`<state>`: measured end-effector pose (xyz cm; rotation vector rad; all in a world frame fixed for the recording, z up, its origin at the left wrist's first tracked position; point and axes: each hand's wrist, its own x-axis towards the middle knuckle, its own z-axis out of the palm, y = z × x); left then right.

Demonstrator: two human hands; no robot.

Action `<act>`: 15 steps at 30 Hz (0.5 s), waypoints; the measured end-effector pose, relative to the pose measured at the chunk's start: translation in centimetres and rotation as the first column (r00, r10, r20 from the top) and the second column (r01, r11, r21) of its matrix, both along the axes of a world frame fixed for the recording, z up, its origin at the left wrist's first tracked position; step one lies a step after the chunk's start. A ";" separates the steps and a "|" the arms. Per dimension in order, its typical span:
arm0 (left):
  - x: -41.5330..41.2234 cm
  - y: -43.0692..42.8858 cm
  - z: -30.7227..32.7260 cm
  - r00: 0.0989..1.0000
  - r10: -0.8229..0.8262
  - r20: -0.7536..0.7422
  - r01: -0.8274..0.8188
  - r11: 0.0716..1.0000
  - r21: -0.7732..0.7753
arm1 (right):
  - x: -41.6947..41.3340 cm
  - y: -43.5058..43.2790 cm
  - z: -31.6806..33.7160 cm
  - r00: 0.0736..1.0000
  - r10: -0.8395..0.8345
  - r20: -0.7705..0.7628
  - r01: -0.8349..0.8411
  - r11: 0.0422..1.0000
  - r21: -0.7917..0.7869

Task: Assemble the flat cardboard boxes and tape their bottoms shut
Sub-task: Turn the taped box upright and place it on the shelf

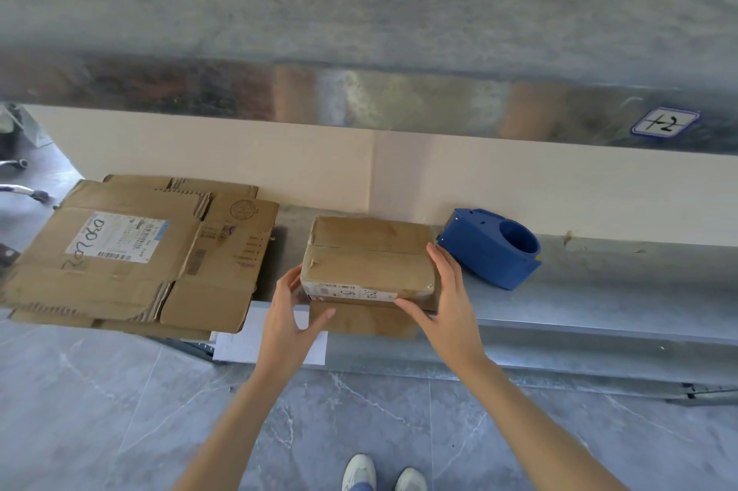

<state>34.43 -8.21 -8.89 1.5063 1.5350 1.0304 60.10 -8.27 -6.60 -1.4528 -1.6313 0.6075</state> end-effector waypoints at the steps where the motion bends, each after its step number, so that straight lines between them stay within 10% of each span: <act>1: 0.0 -0.1 -0.2 1.000 -0.002 -0.016 0.002 1.000 -0.018 | 0.0 -0.2 -0.1 1.000 0.000 -0.007 0.000 1.000 -0.025; 15: 0.3 -0.7 0.8 1.000 -0.015 0.008 0.016 0.998 -0.062 | -0.3 -2.1 -0.2 0.998 -0.004 -0.059 -0.014 0.953 -0.304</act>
